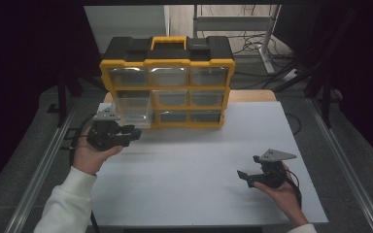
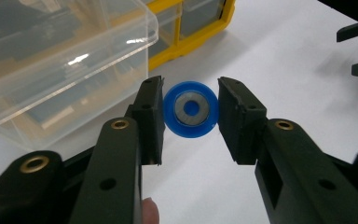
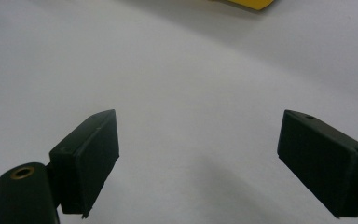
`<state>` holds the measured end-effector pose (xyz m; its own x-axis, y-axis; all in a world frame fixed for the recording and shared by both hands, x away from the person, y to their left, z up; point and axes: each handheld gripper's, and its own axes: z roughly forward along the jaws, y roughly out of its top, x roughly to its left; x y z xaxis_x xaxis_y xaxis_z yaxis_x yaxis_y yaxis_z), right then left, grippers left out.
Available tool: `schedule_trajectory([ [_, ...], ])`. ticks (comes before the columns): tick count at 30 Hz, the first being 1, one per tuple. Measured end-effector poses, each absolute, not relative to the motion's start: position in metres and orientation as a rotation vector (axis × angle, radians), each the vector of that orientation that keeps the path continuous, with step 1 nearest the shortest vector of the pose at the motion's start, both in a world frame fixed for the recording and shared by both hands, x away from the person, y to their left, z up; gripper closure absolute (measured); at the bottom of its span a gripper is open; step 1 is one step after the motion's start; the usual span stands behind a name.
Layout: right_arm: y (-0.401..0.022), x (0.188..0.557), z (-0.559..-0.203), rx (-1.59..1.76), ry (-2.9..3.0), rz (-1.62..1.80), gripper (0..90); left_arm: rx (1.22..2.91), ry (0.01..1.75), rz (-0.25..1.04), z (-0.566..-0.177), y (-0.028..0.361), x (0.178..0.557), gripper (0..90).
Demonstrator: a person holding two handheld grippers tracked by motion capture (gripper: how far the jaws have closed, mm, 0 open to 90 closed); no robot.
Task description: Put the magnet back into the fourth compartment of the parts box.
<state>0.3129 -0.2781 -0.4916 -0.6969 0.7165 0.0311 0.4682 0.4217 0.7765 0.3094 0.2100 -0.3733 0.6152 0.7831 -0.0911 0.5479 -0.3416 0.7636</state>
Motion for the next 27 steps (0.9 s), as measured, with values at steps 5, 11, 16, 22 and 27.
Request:
schedule_trajectory([
  [5,-0.278,0.313,-0.492,1.025,2.377,1.149,12.9,2.043,1.043,0.394,-0.368,0.208,0.311,62.4],
  [11,-0.278,0.313,-0.492,1.023,2.38,1.144,12.9,2.035,1.035,0.407,-0.359,0.209,0.313,62.5],
  [16,-0.278,0.313,-0.492,1.024,2.378,1.146,12.9,2.032,1.034,0.437,-0.351,0.21,0.317,62.5],
  [22,-0.278,0.313,-0.493,1.023,2.379,1.145,12.9,2.036,1.035,0.43,-0.346,0.209,0.322,62.5],
  [27,-0.278,0.313,-0.492,1.023,2.379,1.147,13.0,2.046,1.05,0.456,-0.343,0.21,0.327,62.5],
])
